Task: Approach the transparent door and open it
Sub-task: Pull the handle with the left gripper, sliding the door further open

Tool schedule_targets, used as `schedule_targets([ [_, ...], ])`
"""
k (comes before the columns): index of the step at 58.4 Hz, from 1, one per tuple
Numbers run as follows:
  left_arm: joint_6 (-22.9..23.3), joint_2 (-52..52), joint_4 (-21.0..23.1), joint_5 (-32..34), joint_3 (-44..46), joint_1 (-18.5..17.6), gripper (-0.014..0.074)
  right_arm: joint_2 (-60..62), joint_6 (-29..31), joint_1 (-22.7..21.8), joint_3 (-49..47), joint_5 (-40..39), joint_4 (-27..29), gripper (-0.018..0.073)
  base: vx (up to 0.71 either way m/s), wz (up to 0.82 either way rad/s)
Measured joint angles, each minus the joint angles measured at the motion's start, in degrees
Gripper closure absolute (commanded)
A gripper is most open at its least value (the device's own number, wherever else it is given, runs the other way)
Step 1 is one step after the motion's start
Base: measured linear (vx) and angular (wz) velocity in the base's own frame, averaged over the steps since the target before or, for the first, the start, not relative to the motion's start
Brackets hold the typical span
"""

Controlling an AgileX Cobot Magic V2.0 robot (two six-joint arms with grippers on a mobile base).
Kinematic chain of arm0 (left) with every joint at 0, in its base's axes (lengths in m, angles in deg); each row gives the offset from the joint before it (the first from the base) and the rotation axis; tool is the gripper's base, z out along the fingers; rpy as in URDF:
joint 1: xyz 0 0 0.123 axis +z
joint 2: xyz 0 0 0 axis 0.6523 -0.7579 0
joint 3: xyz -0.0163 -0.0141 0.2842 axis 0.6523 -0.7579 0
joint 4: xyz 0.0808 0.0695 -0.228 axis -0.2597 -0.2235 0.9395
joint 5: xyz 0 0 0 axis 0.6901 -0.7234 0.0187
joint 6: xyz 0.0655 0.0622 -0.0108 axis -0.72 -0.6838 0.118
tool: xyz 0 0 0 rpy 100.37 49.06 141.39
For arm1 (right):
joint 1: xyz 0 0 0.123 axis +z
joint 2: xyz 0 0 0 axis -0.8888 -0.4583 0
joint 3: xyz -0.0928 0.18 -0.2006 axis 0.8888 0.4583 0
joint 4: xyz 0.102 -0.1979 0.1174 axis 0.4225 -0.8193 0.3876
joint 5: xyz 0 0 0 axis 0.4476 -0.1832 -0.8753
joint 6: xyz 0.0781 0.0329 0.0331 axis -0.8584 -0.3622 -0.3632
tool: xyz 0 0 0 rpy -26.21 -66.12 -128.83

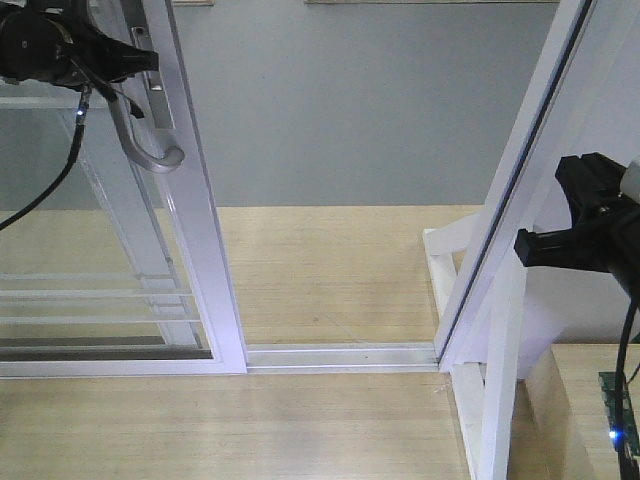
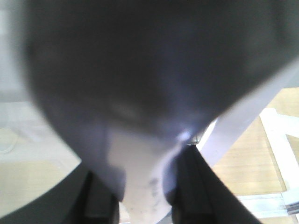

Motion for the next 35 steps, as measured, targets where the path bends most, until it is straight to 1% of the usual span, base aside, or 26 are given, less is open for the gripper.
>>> schedule_targets([
  [11,0.06,1.25,-0.13,-0.42,0.00,2.74,0.0596,0.00,0.00,0.00,0.00,0.00,0.07,0.0564,0.00,0.00],
  [25,0.18,3.05,-2.74,-1.66,-0.05,5.11,0.0596,0.00,0.00,0.00,0.00,0.00,0.07,0.0564,0.00,0.00],
  [29,0.24,4.29,-3.61,-0.96,-1.49,5.46,0.0596,0.00,0.00,0.00,0.00,0.05,0.07,0.0564,0.00,0.00],
  [35,0.18,8.81,-4.83,0.56,-6.57,5.84,0.0596,0.00,0.00,0.00,0.00,0.05,0.12,0.0564,0.00,0.00],
])
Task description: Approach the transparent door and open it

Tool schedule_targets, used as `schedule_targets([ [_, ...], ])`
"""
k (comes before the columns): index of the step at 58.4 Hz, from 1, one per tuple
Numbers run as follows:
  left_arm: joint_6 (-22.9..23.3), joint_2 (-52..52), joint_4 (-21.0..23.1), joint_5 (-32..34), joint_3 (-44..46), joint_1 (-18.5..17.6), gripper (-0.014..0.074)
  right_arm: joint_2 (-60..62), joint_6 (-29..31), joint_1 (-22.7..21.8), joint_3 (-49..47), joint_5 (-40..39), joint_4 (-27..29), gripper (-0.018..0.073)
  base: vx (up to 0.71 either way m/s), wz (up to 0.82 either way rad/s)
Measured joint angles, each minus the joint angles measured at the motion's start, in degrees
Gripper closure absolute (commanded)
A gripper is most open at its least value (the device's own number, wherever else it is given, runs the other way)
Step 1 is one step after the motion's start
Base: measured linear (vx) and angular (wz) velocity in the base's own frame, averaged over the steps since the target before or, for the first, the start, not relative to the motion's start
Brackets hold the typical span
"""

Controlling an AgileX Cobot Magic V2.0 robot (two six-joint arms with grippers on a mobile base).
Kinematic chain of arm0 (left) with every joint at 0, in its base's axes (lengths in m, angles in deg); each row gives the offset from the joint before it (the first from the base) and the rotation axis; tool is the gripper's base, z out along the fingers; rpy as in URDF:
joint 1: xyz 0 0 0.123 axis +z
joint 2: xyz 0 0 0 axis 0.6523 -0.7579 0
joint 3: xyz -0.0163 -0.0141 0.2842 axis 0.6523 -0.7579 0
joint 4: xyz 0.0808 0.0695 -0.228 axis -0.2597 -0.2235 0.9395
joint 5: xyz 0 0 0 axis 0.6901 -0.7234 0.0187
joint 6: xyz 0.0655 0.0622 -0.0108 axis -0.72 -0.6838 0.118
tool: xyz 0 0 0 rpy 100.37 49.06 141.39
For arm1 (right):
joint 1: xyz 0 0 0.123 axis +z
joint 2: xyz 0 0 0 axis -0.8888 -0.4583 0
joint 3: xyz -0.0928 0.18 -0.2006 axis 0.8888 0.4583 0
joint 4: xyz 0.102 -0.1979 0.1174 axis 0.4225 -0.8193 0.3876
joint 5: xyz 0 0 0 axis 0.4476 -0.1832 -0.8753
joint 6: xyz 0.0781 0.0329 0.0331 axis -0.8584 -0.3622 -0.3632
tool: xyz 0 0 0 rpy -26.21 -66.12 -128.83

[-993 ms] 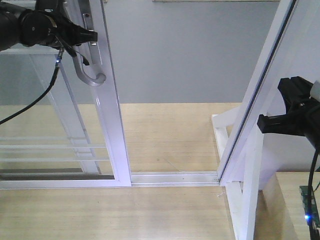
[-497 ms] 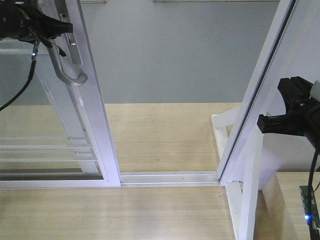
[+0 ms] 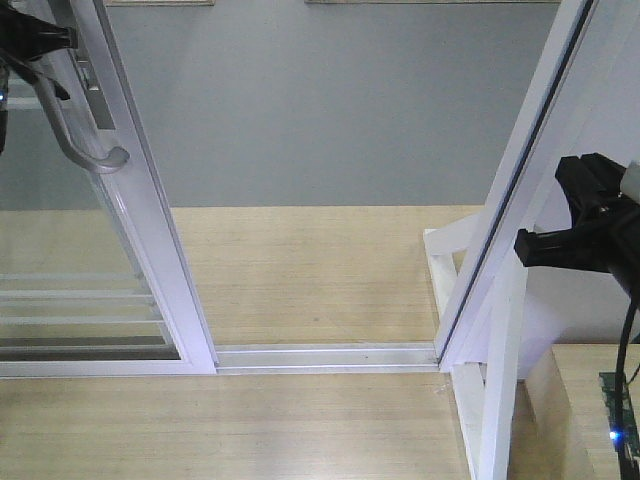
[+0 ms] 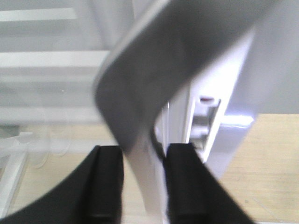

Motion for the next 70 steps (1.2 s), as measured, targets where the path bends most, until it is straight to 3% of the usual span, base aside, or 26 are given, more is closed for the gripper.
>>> schedule_targets([
  [18,-0.34,24.43,1.14,11.32,-24.69,-1.50,0.0596,0.17,0.00,0.00,0.00,0.80,0.00,0.0564,0.00,0.00],
  [36,-0.46,48.84,1.14,13.62,-47.95,-1.50,0.0596,5.10,3.90,0.00,0.00,6.35,2.42,0.0564,0.00,0.00],
  [43,-0.84,58.54,1.14,12.94,-55.15,-1.50,0.0596,8.53,9.49,0.00,0.00,6.62,8.69,0.0564,0.00,0.00],
  [52,-1.06,69.93,1.84,8.82,-62.06,-1.50,0.0596,13.62,21.88,0.00,0.00,8.59,20.41,0.0564,0.00,0.00],
  [61,-1.21,78.32,3.55,3.32,-65.24,-1.50,0.0596,17.70,34.37,0.00,0.00,10.12,32.06,0.0564,0.00,0.00],
  [70,-1.21,82.79,6.07,2.76,-65.96,-1.50,0.0596,20.80,43.84,0.00,1.52,7.73,40.51,0.0564,0.00,0.00],
])
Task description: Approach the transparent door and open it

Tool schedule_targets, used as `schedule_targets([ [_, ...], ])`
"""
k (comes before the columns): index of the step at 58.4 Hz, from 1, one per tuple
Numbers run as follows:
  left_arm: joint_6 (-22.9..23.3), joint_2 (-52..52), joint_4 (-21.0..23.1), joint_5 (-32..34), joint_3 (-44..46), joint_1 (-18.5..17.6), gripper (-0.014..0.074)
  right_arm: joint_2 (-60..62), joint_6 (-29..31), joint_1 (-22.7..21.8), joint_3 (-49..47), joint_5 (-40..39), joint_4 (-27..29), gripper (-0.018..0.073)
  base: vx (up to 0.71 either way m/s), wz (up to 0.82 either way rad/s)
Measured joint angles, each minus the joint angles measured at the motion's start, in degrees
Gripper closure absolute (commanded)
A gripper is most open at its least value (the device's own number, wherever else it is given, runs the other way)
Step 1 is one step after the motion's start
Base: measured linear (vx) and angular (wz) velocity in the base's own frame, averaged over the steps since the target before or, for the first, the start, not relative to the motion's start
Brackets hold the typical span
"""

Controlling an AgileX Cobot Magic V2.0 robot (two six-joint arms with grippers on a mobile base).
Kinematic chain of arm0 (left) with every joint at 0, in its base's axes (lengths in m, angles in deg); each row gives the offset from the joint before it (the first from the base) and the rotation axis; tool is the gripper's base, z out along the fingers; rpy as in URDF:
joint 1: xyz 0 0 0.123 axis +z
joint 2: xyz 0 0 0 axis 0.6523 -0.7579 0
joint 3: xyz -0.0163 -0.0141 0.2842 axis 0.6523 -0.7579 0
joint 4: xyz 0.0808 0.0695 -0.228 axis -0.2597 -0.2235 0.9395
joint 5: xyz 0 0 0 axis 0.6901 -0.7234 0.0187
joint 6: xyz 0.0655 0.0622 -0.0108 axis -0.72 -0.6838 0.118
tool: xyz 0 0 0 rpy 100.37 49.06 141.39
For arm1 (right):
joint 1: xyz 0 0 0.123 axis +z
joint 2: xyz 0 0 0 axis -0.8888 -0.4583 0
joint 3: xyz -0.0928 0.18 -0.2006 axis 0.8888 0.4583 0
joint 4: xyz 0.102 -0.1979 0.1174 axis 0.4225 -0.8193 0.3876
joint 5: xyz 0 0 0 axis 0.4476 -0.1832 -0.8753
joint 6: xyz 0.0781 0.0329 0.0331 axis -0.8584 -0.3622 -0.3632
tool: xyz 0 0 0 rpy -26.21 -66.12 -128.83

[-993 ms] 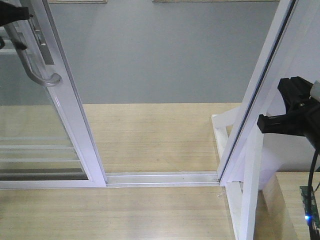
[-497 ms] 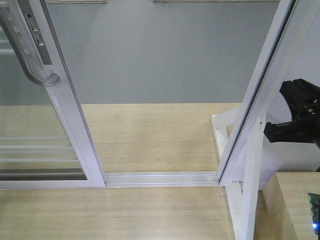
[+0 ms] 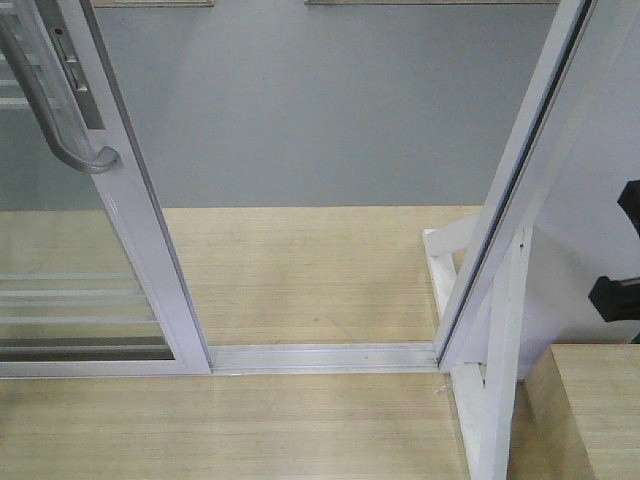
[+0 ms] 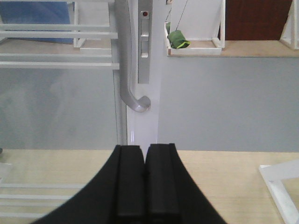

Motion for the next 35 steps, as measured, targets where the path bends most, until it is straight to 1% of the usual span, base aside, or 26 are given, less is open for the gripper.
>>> schedule_targets([
  [3,0.00,0.38,1.13,-0.46,-0.18,0.00,0.0596,1.01,1.33,0.00,1.23,-0.66,1.62,0.0564,0.00,0.00],
  [8,0.00,0.39,2.14,-0.45,-0.97,0.00,0.0596,2.35,2.04,0.00,2.85,-0.90,2.62,0.0564,0.00,0.00],
  [24,0.00,0.33,2.46,4.58,-2.62,0.00,0.0596,3.20,2.23,0.00,3.76,-1.42,1.97,0.0562,0.00,0.00],
  [35,0.00,0.33,2.46,4.51,-2.74,0.00,0.0596,3.20,0.82,0.00,3.81,-1.41,7.99,0.0562,0.00,0.00],
])
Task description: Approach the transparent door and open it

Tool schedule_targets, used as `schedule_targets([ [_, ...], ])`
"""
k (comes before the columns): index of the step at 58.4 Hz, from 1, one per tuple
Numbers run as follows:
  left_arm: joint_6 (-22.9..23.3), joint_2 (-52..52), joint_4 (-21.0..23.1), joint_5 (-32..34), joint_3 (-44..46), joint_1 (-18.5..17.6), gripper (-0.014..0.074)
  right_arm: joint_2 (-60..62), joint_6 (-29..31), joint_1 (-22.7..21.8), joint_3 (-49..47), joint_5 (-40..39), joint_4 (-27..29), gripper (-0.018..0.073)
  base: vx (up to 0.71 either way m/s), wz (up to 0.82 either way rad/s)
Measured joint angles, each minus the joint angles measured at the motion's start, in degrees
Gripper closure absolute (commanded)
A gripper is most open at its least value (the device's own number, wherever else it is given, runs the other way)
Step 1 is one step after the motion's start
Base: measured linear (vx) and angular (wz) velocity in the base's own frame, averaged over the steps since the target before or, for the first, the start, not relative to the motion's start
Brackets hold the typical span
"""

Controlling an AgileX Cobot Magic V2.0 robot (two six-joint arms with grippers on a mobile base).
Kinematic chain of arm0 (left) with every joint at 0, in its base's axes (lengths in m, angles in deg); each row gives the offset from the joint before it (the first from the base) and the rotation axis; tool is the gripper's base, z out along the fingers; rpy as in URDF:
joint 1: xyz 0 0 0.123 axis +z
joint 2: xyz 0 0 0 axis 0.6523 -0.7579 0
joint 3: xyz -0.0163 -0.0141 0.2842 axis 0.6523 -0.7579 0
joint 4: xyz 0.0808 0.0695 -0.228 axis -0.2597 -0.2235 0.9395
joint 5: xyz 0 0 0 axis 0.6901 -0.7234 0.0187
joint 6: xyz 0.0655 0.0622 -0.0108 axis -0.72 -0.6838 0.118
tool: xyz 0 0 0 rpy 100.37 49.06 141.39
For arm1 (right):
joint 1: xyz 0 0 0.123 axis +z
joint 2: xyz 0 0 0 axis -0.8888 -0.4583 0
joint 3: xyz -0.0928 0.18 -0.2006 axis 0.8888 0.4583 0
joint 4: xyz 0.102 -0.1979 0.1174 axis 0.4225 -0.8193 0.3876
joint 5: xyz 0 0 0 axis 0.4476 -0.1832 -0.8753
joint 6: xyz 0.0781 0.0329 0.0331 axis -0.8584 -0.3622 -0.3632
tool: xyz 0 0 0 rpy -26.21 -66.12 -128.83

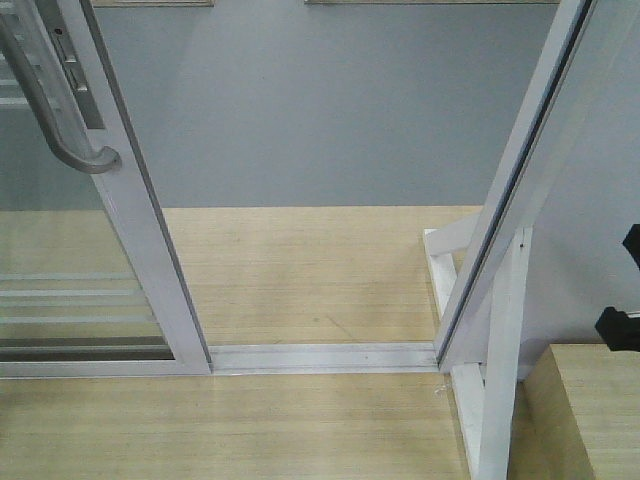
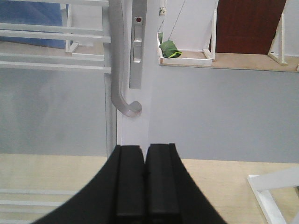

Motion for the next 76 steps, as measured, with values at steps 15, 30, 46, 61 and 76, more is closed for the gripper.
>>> schedule_targets([
  [15,0.00,0.00,0.00,-0.01,0.00,0.00,0.0596,-0.39,-17.65,0.00,0.00,13.06,-0.09,0.0562,0.00,0.00],
  [30,0.00,0.00,0.00,-0.06,0.00,0.00,0.0594,-0.49,-7.58,0.00,0.00,7.45,-12.76,0.0562,0.00,0.00],
  [46,0.00,0.00,0.00,-0.06,0.00,0.00,0.0594,-0.49,-2.93,0.00,0.05,-2.12,-12.36,0.0562,0.00,0.00],
  [61,0.00,3.33,0.02,-0.06,0.00,0.00,0.0594,-0.49,-2.77,0.00,0.05,-2.49,-12.13,0.0562,0.00,0.00],
  [76,-0.25,12.76,1.05,2.22,-2.19,0.00,0.0594,-0.49,-2.77,0.00,0.05,-2.49,-12.13,0.0562,0.00,0.00],
])
